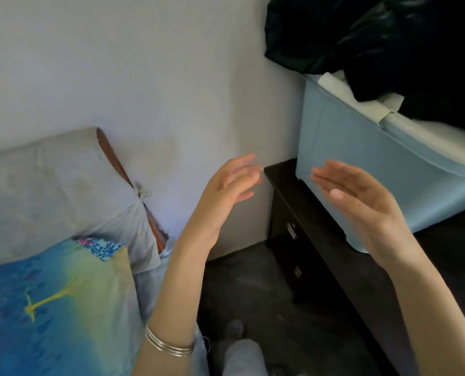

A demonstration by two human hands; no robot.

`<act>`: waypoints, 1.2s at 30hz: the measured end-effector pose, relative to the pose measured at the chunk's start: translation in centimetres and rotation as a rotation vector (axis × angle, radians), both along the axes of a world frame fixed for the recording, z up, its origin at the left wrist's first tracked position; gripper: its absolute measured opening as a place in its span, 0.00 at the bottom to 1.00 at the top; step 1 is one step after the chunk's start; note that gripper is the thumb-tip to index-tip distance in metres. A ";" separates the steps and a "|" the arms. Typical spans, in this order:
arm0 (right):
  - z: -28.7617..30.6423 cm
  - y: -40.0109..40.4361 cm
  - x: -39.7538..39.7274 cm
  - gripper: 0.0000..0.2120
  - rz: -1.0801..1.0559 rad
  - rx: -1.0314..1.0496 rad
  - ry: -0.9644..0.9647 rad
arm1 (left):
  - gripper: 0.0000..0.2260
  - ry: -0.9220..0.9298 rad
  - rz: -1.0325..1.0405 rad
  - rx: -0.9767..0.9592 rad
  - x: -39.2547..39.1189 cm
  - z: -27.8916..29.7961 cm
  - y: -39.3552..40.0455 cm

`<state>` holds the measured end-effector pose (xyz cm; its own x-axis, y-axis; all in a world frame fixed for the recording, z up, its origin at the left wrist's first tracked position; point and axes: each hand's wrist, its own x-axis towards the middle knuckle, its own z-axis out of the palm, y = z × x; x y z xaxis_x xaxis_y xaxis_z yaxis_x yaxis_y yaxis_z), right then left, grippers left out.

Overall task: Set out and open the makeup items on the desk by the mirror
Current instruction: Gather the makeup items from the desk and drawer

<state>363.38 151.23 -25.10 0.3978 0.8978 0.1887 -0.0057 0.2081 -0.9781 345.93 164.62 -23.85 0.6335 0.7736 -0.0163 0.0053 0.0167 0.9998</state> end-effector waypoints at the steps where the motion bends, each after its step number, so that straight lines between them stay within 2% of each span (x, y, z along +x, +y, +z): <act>1: -0.4 0.9 0.2 0.32 -0.029 -0.009 0.003 | 0.15 -0.002 -0.032 -0.006 0.6 -0.3 1.3; 9: -2.7 6.6 -0.1 0.33 -0.344 -0.019 0.067 | 0.13 0.078 -0.343 -0.039 4.7 -2.9 10.9; 13: -3.6 7.9 -0.3 0.23 -0.415 -0.066 0.062 | 0.15 0.074 -0.443 -0.046 6.5 -3.7 13.7; 18: -7.0 8.3 -0.5 0.20 -0.488 -0.092 0.059 | 0.17 0.076 -0.535 -0.052 8.1 -7.3 14.0; 22: -10.7 8.1 -1.2 0.20 -0.520 -0.086 0.048 | 0.13 0.088 -0.557 -0.043 8.0 -11.6 13.6; 28: -16.7 7.3 -4.2 0.22 -0.546 -0.104 0.025 | 0.12 0.090 -0.555 -0.030 5.5 -17.7 13.0; 36: -21.6 7.0 -9.9 0.26 -0.638 -0.169 -0.044 | 0.12 0.089 -0.645 0.001 1.8 -23.0 12.8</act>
<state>353.51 158.21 -46.70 0.8567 0.5072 0.0941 0.1086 0.0009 -0.9941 347.69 177.39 -46.87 0.9671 0.2381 -0.0895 0.0967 -0.0185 0.9951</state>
